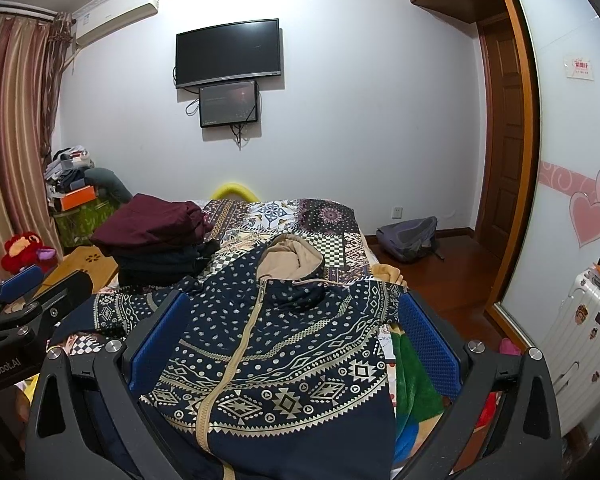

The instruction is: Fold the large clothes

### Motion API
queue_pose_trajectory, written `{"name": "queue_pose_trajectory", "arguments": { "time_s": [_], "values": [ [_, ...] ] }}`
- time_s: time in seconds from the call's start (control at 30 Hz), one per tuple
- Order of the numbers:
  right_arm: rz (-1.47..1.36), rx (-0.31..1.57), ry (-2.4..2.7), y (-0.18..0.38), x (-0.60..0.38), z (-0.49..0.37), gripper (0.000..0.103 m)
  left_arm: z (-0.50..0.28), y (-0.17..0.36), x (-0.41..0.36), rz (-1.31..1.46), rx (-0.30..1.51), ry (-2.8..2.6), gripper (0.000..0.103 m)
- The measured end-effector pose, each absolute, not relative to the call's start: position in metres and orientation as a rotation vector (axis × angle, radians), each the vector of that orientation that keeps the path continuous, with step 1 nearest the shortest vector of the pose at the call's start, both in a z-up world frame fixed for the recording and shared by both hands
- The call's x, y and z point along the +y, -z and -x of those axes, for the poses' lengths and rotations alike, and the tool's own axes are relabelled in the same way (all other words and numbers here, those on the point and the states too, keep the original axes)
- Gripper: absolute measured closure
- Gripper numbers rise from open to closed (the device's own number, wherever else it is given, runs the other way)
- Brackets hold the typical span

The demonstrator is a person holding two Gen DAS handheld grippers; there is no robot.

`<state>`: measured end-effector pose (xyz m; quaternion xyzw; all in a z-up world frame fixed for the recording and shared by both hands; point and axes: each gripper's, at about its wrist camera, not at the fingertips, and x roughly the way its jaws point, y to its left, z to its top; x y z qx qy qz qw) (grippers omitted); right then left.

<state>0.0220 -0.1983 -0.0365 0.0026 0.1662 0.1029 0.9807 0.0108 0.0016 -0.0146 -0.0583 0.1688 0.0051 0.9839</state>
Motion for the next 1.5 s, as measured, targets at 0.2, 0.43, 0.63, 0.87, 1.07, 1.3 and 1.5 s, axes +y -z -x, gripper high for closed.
{"name": "queue_pose_trajectory", "arguments": {
  "time_s": [0.2,0.43,0.63,0.87,1.07,1.3,1.5],
  "values": [
    [-0.005,0.335,-0.207,0.036,-0.198,-0.022,0.000,-0.011,0.015,0.001,0.116,0.339,-0.011,0.000],
    [-0.004,0.337,-0.216,0.038,-0.196,-0.019,0.000,-0.010,0.013,0.002,0.118,0.338,-0.014,0.000],
    [0.003,0.340,-0.223,0.037,-0.193,-0.020,0.000,-0.009,0.012,0.003,0.118,0.337,-0.018,0.000],
    [0.006,0.346,-0.226,0.036,-0.191,-0.023,0.000,-0.010,0.013,0.007,0.124,0.340,-0.024,0.000],
    [0.014,0.353,-0.229,0.037,-0.188,-0.027,0.000,-0.013,0.014,0.009,0.129,0.345,-0.028,0.000],
    [0.015,0.373,-0.232,0.041,-0.185,-0.033,0.000,-0.021,0.018,0.017,0.137,0.362,-0.042,0.000],
    [0.028,0.391,-0.226,0.044,-0.183,-0.045,0.000,-0.033,0.018,0.034,0.135,0.362,-0.093,0.000]
  ]
}}
